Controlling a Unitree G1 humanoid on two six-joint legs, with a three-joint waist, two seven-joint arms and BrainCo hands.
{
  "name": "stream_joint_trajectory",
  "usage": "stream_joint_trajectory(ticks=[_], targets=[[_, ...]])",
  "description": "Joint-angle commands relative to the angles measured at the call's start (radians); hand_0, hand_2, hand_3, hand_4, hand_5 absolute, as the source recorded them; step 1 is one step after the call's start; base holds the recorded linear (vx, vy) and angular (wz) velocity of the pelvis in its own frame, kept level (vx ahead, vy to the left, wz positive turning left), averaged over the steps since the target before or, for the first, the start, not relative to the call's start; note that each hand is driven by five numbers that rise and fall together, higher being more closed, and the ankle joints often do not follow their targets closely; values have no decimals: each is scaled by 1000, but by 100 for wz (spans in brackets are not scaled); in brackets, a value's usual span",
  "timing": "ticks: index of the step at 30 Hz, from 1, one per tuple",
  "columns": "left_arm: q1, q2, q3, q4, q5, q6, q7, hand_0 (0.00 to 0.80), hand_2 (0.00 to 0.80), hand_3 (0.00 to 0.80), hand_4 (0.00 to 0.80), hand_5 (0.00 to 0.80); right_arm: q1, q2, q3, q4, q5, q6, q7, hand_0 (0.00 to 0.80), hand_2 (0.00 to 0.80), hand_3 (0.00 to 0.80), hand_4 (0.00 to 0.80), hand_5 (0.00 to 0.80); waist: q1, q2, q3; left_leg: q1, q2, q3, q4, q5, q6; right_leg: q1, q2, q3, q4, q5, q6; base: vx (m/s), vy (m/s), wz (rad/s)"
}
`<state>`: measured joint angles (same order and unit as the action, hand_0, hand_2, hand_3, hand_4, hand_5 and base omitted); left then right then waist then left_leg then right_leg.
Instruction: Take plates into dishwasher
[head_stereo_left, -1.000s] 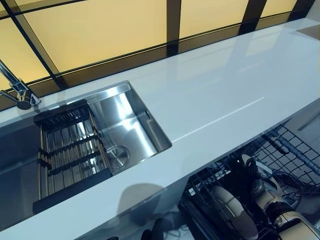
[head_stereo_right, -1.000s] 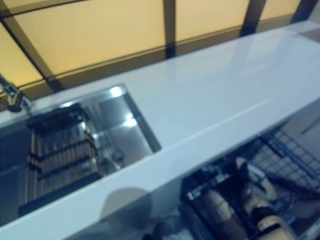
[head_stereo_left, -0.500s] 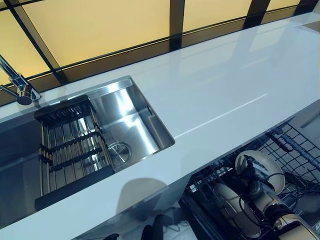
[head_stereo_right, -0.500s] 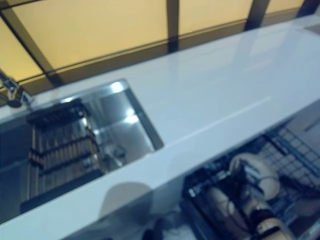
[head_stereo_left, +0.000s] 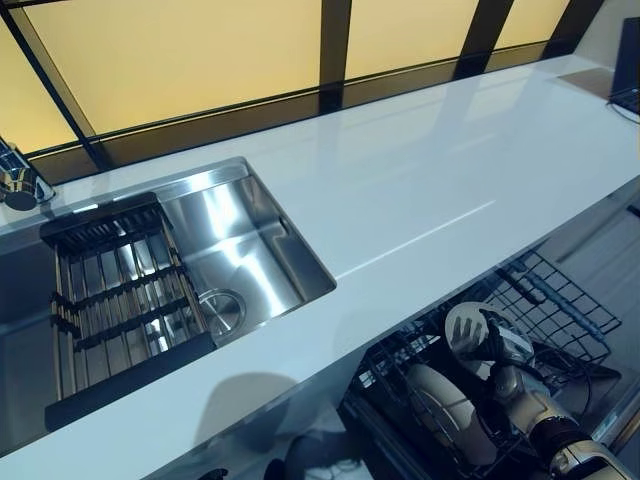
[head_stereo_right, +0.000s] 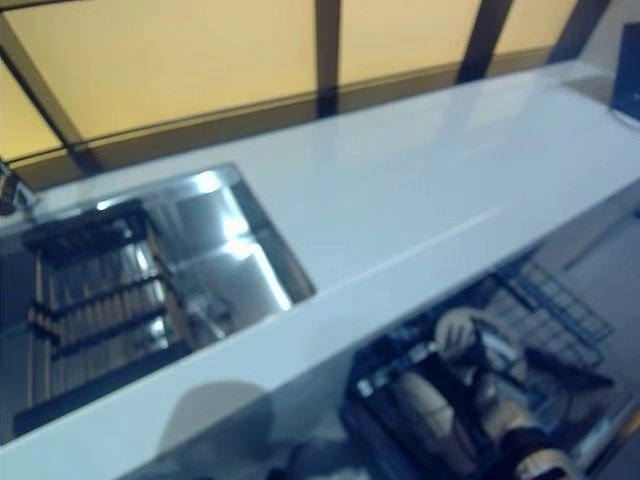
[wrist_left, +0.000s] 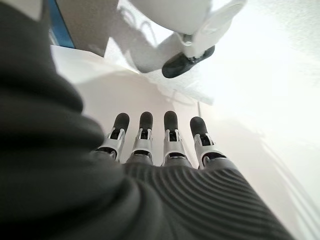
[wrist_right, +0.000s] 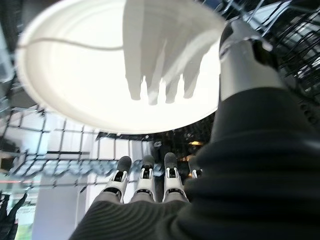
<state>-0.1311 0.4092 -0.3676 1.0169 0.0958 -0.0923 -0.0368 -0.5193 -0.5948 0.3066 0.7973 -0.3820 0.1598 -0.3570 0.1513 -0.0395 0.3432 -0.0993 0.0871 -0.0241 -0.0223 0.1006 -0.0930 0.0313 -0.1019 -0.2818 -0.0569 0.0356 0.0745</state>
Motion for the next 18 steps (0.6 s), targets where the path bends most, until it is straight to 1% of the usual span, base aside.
stream_joint_trajectory(ticks=[1, 4, 7, 10, 13, 16, 18], targets=[[2, -11, -5, 13, 11, 11, 12, 0, 0, 0, 0, 0, 22, -71, -9, -55, -47, -11, -13, 0, 0, 0, 0, 0, 5, 19, -70, -49, -2, -19, -28, 16, 49, -41, -17, -6, 164, -95, -18, 0, 0, 0], [7, -12, 2, 15, 11, 11, 14, 0, 0, 0, 0, 0, 28, -76, -10, -83, -61, -7, -12, 0, 0, 0, 0, 0, 3, 16, -74, -46, 0, -17, -28, 15, 48, -35, -15, -4, 163, -97, -19, 0, 0, 0], [15, -10, 14, 9, 13, 15, 13, 0, 0, 0, 0, 0, 52, -94, -20, -147, -92, 4, -1, 0, 0, 0, 0, 0, -3, 10, -78, -44, 3, -12, -28, 14, 47, -31, -14, -2, 162, -98, -18, 0, 0, 0], [21, -12, 23, 9, 12, 19, 16, 0, 0, 0, 0, 0, 81, -105, -39, -198, -122, -6, 10, 0, 0, 0, 0, 0, -12, 4, -83, -40, 6, -7, -30, 15, 46, -28, -11, 3, 159, -98, -18, -5, 4, -1], [31, -14, 41, 7, 17, 22, 16, 0, 0, 0, 0, 0, 123, -127, -71, -271, -133, -28, 40, 0, 0, 0, 0, 0, -24, -4, -90, -33, 10, 2, -34, 15, 45, -23, -8, 11, 154, -97, -16, -12, 17, -10], [37, -21, 54, 11, 29, 25, 12, 0, 0, 0, 0, 0, 166, -137, -103, -328, -143, -90, 61, 0, 0, 0, 0, 0, -38, -14, -100, -24, 18, 13, -41, 15, 44, -18, -3, 21, 146, -95, -14, -1, 16, -8], [45, -29, 62, 12, 36, 24, 12, 0, 0, 0, 0, 0, 203, -141, -128, -382, -158, -109, 69, 0, 0, 0, 0, 0, -49, -19, -108, -16, 26, 22, -44, 15, 42, -15, -1, 28, 144, -96, -13, 13, 20, -10]])
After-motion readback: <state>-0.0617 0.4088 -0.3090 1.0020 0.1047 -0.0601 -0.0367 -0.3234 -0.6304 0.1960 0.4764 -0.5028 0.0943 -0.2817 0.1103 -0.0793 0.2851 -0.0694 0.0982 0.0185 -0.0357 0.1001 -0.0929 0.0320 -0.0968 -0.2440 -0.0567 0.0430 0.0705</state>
